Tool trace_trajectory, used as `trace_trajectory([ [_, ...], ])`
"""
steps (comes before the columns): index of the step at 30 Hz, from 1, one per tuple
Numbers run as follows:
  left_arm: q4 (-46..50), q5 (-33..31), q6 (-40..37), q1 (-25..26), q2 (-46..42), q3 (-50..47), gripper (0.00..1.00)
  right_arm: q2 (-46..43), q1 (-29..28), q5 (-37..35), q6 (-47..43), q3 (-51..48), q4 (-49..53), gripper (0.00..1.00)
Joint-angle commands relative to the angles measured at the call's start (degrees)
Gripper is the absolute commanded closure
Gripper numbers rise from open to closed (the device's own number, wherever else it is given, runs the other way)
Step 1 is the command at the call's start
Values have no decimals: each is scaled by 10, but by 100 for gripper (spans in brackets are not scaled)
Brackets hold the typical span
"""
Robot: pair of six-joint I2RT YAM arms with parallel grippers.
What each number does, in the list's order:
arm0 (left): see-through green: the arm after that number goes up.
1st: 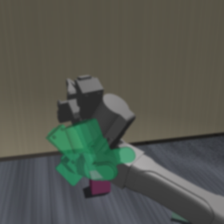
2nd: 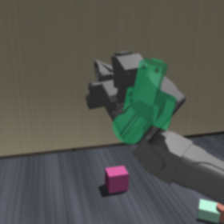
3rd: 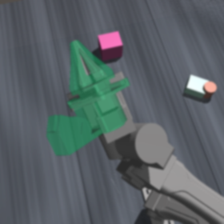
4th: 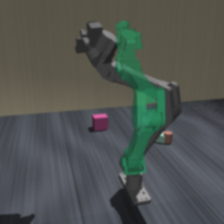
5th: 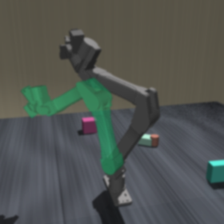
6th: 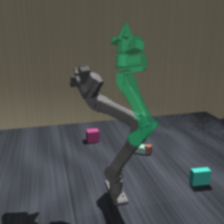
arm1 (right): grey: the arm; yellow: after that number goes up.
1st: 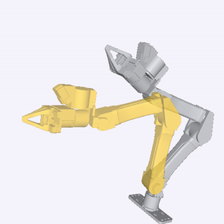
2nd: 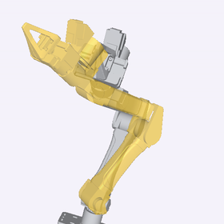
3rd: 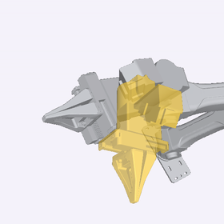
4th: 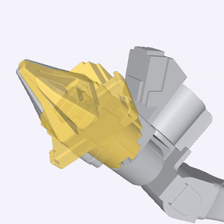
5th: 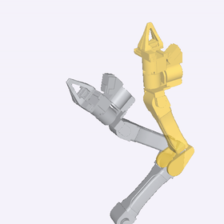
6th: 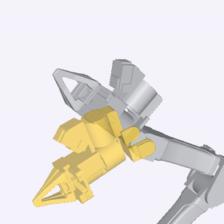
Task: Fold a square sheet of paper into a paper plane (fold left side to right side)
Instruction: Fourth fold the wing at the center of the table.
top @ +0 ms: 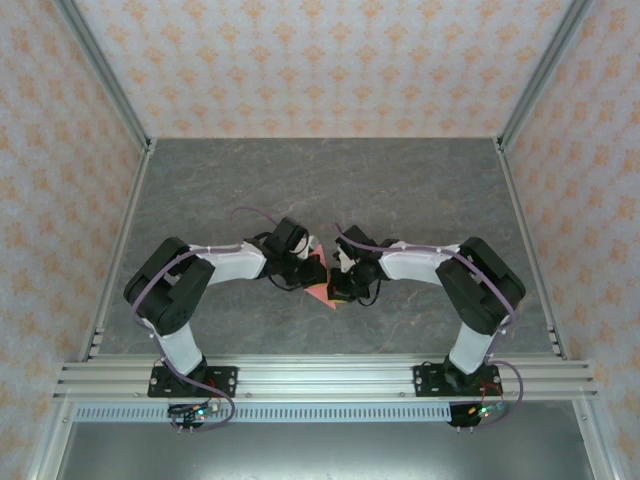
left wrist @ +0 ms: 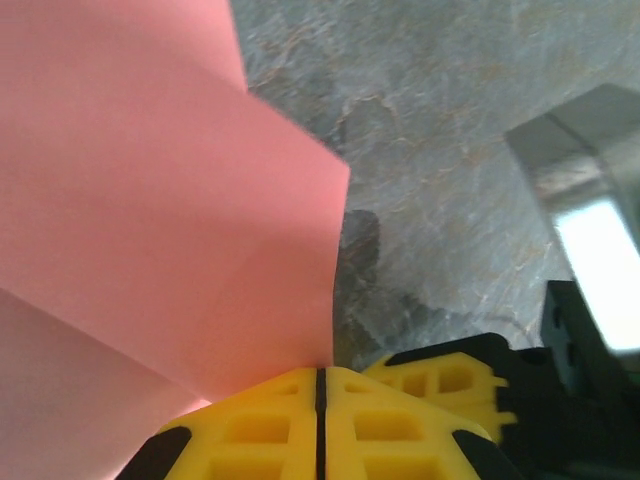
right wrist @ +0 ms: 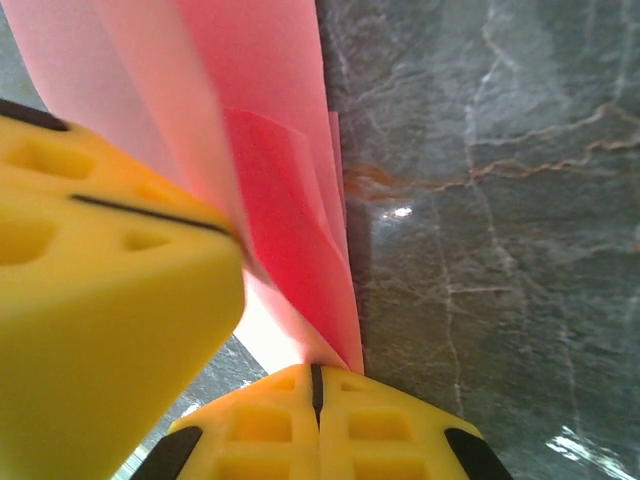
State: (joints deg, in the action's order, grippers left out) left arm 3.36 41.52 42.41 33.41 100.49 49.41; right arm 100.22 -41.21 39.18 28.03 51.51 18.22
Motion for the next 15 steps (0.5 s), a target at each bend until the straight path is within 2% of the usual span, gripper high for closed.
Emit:
trace_trajectory([
  [1, -16, -4, 8, 8, 11, -10, 92, 45, -1, -99, -12, -26, 84, 100],
  [15, -25, -66, -26, -6, 63, -24, 94, 48, -1, -115, -22, -23, 113, 100],
])
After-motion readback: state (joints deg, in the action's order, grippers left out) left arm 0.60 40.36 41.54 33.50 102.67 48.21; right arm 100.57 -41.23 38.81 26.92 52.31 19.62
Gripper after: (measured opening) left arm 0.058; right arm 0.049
